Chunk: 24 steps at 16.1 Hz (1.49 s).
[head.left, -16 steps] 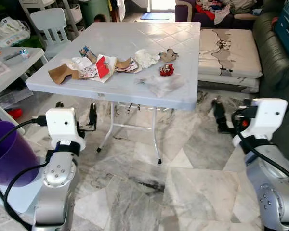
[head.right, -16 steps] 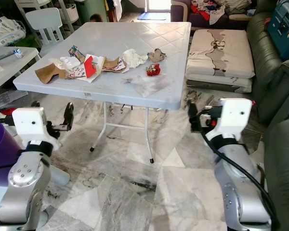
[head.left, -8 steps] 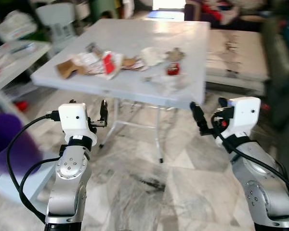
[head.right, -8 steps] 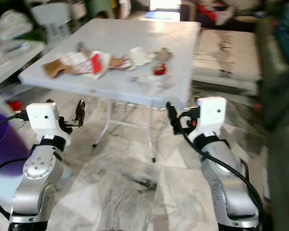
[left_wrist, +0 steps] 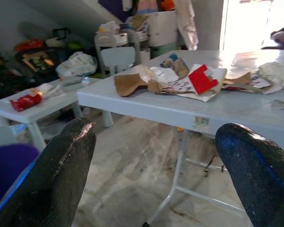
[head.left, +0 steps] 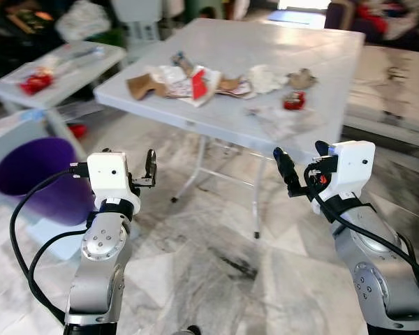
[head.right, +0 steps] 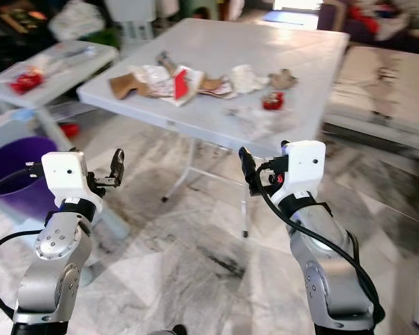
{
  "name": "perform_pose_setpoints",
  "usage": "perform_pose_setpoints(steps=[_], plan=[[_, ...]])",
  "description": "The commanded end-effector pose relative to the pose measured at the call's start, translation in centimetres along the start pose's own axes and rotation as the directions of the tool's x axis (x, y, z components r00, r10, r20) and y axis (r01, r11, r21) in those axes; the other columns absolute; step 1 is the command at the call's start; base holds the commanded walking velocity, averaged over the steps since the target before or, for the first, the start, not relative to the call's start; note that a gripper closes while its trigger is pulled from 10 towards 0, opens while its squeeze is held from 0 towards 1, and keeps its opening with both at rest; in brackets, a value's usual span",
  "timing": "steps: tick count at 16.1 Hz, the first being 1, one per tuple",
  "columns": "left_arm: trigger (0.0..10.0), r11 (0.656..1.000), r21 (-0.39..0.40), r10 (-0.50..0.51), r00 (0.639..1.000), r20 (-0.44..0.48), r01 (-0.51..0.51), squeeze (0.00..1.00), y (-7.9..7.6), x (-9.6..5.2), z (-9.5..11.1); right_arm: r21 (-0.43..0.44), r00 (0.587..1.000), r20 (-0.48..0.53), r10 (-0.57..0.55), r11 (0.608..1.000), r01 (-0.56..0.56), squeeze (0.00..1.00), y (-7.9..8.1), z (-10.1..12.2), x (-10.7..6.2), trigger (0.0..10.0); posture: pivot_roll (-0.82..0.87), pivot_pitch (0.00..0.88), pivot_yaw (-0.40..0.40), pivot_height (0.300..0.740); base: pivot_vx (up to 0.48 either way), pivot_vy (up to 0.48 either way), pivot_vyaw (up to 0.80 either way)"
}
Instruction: Picking trash to rubbish bin
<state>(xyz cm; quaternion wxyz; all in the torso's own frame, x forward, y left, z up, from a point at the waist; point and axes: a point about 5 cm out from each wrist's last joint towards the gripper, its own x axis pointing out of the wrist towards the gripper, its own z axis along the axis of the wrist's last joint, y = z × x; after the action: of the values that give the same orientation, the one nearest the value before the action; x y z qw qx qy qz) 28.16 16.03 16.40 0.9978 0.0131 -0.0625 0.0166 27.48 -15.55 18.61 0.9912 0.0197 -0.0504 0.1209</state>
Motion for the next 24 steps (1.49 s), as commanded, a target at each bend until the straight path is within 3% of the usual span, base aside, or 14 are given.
perform_pose_setpoints(steps=[1, 10, 24], plan=[[10.0, 1.000, 0.008, -0.008, 1.000, -0.014, 0.008, 0.00, 0.0, 0.1, -0.1, -0.003, 1.000, -0.006, -0.005, 1.000, 0.005, 0.00, 0.0, -0.2, 0.0, 10.0, 0.00, 0.081, 0.034, 0.740, 0.000, 0.000, 0.79], [10.0, 0.998, -0.037, -0.049, 0.998, -0.026, 0.048, 0.00, -0.1, 0.5, -0.2, -0.078, 0.986, 0.042, -0.161, 0.983, 0.164, 0.00, -2.1, 0.5, -0.2, 10.0, 0.00, 0.090, 0.036, 0.740, 0.000, 0.000, 0.06], [10.0, 0.990, -0.086, -0.116, 0.993, -0.028, 0.113, 0.00, -0.7, 0.6, -0.5, -0.092, 0.984, 0.055, -0.168, 0.981, 0.173, 0.00, -1.9, 0.4, -0.3, 10.0, -0.01, 0.092, 0.044, 0.740, 0.018, 0.000, 0.00]])
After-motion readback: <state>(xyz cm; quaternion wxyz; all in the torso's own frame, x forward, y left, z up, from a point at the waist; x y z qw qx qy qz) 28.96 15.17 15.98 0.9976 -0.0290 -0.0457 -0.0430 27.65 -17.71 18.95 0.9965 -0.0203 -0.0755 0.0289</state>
